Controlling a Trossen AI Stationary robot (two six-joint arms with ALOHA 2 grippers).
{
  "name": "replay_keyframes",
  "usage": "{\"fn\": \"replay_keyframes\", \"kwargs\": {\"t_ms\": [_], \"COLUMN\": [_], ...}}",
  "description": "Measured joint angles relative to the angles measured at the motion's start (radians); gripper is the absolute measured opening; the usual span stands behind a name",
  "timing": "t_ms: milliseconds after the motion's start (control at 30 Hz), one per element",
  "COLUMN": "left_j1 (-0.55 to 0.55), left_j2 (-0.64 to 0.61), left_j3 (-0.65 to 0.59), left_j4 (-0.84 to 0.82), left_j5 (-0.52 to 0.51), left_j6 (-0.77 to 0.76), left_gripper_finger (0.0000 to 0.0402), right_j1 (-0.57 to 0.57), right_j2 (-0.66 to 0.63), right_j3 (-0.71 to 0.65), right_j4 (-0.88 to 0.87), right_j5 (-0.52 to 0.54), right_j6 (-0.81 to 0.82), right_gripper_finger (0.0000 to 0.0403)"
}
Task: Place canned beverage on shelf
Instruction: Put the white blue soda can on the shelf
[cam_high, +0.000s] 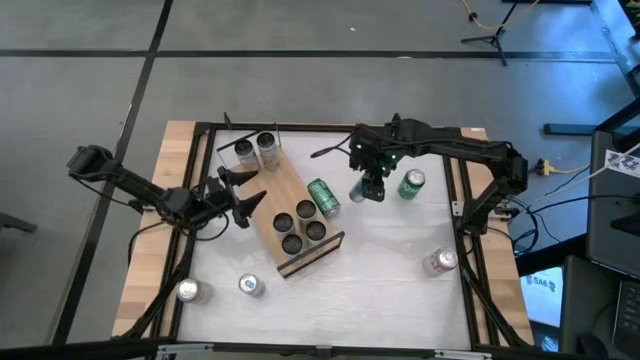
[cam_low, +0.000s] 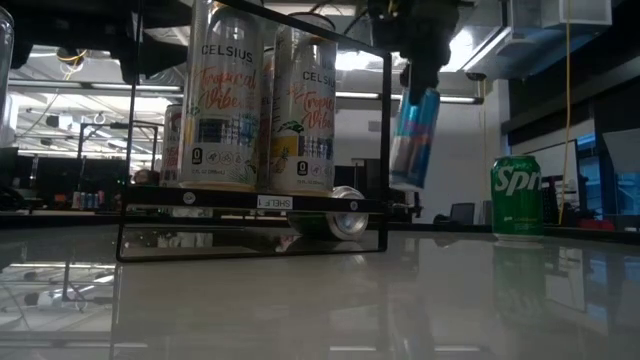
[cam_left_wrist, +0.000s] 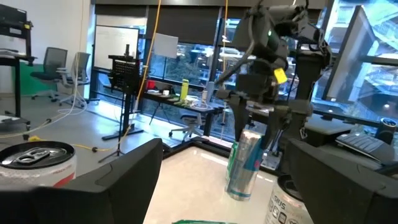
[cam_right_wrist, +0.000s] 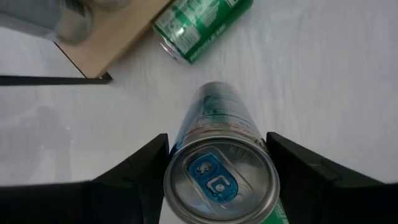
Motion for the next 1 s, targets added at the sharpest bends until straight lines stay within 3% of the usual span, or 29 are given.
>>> {"fn": "replay_keyframes", "kwargs": {"t_ms": [667, 1000], "left_j1": [0.004, 0.004], "left_j2": [0.002, 0.002], "left_j3": [0.000, 0.000], "left_j4": [-0.033, -0.069], "left_j5": [-0.004, -0.009], "left_j6": [-0.004, -0.006], "left_gripper_finger": [0.0332, 0.0332], "right_j1": [-0.075, -0.062], "right_j2": [0.395, 0.452], "right_j3": [0.690, 0.740], "right_j4": [-0.191, -0.139], "right_j5": [0.041, -0.022], "right_j6": [-0.210, -0.228], "right_gripper_finger": [0.0233, 0.0233]}}
